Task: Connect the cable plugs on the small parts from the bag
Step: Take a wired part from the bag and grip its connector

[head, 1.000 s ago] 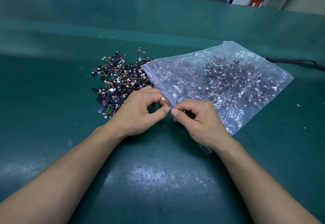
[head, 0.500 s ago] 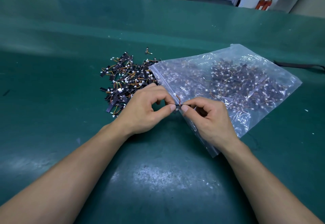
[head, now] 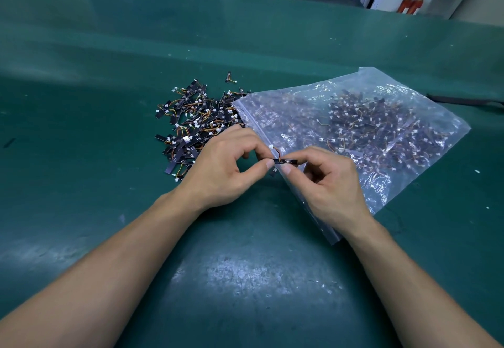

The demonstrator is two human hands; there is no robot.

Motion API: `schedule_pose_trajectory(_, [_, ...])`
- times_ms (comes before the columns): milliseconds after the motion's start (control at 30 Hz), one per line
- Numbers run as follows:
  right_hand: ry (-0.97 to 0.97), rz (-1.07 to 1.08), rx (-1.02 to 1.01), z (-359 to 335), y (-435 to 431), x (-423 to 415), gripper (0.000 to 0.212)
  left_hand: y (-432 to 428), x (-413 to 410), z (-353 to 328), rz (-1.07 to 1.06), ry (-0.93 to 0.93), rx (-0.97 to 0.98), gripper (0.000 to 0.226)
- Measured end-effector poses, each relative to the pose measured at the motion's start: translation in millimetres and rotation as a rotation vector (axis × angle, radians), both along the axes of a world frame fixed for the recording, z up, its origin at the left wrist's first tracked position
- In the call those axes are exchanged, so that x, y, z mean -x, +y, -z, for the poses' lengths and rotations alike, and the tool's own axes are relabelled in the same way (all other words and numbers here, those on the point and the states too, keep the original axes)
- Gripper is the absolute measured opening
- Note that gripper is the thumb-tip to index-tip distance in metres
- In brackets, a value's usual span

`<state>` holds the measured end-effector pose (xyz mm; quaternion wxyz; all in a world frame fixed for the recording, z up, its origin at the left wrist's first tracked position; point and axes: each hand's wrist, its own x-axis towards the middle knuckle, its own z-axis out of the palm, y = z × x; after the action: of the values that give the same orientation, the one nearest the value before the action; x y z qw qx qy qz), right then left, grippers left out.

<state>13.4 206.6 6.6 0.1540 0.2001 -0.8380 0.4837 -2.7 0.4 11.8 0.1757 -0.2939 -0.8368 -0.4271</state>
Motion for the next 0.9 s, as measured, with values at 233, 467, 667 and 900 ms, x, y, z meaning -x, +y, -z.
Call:
schedule_pose_trajectory(233, [0.054,-0.019,0.021,0.8,1.9,1.9,0.006,-0.3,-0.6,-0.3,-0.002,0.067,-0.019,0.008])
schedule_pose_trajectory(467, [0.078,-0.035,0.021,1.9,2.2,2.2,0.01,0.8,2.0,0.4,-0.012,0.115,-0.06,0.01])
schedule_pose_trajectory(667, [0.122,-0.022,0.003,2.7,3.5,3.7,0.006,2.2,1.9,1.7,-0.012,0.128,-0.048,0.011])
schedule_pose_trajectory(900, [0.114,-0.026,0.001,1.6,3.6,2.2,0.007,2.8,3.4,3.4,-0.015,0.159,-0.06,0.01])
